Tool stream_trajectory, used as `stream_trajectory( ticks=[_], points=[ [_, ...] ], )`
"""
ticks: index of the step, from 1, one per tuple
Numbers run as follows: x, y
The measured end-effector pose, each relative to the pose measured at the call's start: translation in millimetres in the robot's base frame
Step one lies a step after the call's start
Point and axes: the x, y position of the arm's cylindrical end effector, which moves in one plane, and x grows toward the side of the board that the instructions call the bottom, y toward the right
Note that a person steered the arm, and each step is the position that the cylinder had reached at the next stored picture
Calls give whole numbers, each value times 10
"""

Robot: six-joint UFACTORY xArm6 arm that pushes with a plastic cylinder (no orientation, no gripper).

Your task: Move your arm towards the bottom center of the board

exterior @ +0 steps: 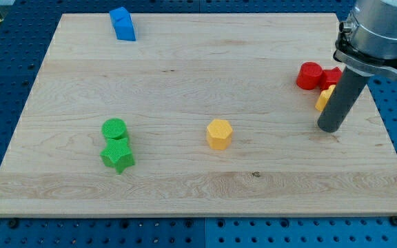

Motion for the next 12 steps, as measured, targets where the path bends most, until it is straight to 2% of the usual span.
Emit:
stream_trajectory(
  ticks=[2,11,12],
  points=[
    [121,0],
    [140,-351],
    [337,-354]
  ],
)
